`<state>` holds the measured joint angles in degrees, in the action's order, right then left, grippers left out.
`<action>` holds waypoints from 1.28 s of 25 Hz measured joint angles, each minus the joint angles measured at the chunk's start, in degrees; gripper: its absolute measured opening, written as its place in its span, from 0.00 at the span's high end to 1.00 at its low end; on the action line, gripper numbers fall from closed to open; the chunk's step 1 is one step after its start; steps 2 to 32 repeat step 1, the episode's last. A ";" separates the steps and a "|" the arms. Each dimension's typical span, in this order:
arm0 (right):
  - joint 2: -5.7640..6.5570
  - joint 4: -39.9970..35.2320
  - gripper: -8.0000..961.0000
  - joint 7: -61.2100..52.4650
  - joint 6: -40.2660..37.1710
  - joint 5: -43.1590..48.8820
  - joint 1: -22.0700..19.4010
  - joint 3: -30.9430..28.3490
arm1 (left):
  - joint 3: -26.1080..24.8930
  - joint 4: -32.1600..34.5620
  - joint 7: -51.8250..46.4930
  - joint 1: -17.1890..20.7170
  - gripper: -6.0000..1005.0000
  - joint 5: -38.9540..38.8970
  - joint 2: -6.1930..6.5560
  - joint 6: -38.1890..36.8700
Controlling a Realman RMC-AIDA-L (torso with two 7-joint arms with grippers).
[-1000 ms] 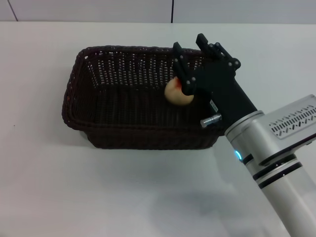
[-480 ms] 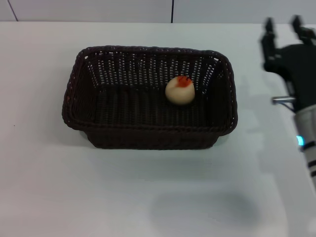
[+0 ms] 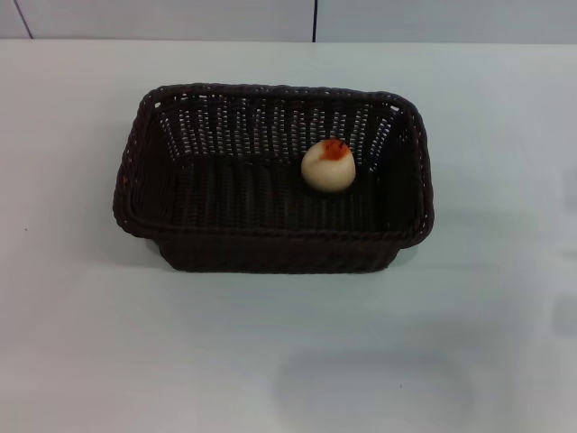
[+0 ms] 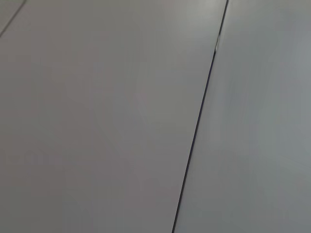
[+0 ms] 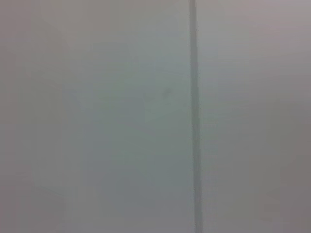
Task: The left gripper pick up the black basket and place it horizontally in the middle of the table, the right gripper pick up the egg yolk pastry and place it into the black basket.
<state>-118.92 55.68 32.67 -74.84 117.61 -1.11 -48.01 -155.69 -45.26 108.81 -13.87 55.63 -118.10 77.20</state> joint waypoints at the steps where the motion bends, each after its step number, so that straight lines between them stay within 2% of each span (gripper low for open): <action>1: 0.00 0.00 0.38 0.00 0.00 0.00 0.00 0.00 | 0.00 0.00 0.00 0.00 0.66 0.00 0.00 0.00; 32: 0.00 0.00 0.38 0.00 0.00 0.00 0.00 0.00 | 0.00 0.00 0.00 0.00 0.66 0.00 0.00 0.00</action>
